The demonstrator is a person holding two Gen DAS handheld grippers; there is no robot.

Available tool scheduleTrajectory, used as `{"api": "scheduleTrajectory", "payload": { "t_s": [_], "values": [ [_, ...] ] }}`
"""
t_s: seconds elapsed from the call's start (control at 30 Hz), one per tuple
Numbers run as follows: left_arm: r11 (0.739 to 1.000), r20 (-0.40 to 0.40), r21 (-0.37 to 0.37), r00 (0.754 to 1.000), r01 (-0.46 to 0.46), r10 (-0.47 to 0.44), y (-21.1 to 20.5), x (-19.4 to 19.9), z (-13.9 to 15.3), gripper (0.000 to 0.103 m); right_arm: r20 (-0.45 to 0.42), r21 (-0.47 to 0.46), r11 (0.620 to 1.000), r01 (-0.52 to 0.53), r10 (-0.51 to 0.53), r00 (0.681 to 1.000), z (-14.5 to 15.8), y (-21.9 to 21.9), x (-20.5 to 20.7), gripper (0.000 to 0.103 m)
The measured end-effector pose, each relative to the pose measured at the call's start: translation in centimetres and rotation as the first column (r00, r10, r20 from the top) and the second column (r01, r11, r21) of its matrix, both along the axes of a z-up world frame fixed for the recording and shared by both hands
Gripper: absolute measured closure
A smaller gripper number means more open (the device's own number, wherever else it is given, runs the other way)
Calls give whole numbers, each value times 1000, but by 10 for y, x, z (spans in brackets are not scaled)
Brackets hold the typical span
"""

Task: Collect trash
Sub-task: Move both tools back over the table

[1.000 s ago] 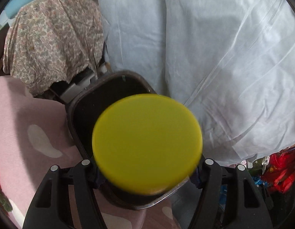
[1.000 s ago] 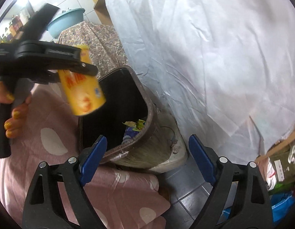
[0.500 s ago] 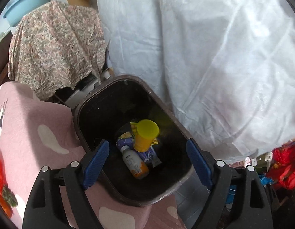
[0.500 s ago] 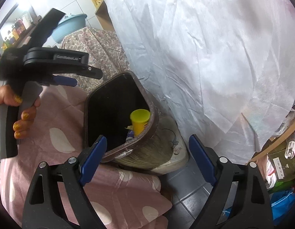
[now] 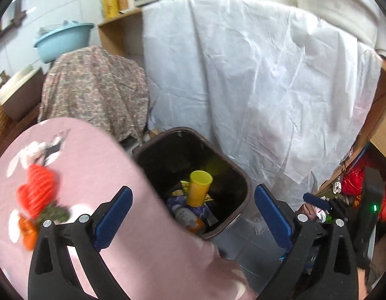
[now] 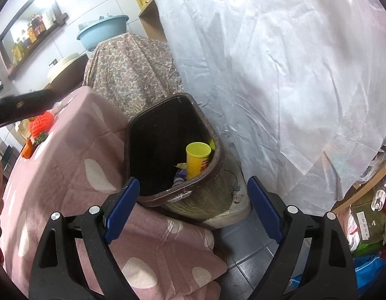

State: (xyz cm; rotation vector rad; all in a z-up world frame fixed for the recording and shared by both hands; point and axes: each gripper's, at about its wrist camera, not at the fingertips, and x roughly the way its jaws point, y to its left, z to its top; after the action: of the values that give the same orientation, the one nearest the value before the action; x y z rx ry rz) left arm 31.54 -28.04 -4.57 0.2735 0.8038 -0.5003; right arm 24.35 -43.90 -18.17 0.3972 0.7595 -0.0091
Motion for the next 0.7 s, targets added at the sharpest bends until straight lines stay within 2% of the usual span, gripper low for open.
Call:
{"api": "scheduleTrajectory", "payload": {
  "t_s": [0.33,0.5,0.7],
  "values": [
    [990,42,-24,989,-140,141,96,-27,9,6,40,-15,994,-106,106,994,27,41,-3,15],
    [973,57,-17,971,-232,233,148,-33,5,6,70,-1,984,-177,177,982,44,68,-3,15],
    [945,66,8,943,-328,327,200,-24,-1,6,131,-34,968,-250,252,959,73,105,-2,15]
  ]
}}
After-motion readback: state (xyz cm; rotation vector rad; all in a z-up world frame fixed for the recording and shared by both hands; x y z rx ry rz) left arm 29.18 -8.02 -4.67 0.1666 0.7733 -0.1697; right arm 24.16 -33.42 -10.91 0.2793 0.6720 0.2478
